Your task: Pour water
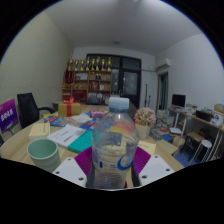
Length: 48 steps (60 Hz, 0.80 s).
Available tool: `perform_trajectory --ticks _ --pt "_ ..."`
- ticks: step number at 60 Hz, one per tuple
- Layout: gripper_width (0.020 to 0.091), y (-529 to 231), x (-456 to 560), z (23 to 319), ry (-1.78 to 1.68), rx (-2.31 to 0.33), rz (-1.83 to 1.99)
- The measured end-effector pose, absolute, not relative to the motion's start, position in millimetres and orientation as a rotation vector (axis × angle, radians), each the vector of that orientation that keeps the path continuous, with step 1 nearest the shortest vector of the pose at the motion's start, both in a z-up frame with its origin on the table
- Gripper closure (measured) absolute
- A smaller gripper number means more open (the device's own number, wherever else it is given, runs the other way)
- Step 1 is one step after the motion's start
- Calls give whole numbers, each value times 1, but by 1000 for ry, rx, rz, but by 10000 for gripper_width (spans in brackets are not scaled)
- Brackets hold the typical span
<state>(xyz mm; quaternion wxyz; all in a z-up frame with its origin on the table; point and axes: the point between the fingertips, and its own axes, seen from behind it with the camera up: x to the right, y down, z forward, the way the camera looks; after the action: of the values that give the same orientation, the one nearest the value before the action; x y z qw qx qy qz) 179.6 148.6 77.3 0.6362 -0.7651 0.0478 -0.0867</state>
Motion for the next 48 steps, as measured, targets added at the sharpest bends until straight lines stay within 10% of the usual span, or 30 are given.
perform_trajectory --ticks 10,28,48 --pt "572 150 180 81 127 -1728 -206" --pt "269 114 171 93 222 -1830 -51" --pt "270 -12 127 152 246 -1854 -105"
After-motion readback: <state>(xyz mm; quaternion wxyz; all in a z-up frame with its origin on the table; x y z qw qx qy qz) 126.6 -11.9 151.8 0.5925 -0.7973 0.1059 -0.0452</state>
